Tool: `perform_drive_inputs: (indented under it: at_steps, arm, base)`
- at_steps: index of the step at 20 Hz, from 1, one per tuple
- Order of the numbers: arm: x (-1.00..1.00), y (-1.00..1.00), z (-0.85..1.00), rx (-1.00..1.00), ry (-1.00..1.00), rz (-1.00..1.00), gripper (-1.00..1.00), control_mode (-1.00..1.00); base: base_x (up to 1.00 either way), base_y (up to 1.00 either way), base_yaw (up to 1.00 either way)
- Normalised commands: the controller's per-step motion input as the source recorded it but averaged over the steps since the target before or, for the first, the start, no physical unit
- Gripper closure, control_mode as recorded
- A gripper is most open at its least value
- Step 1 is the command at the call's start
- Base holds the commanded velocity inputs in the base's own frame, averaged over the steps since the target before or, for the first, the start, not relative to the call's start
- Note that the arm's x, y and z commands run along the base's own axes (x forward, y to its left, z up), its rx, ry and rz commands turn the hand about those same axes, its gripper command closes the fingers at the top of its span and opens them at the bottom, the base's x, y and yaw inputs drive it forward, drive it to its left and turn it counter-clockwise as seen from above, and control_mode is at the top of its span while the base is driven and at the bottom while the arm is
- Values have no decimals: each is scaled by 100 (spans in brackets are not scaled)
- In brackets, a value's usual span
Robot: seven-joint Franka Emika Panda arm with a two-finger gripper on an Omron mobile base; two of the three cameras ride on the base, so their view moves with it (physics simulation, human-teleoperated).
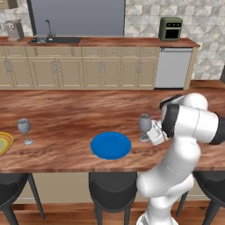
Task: Retrieve the wine glasses from the counter and place one next to each plate.
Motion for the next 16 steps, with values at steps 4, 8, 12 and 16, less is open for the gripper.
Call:
perform_drive_inputs:
  at_steps: [4, 8, 12, 16]
  arm:
    - [24, 0, -35, 0, 0, 0, 100, -100]
    - [13, 0, -33, 0, -2, 0, 100, -100]
    - [7, 0, -31, 0, -4, 0, 100, -100]
    - [4, 0, -27, 0, -6, 0, 100, -100]
  base:
    - [0, 0, 0]
    - [0, 0, 0]
    - [0, 0, 0]
    - [0, 0, 0]
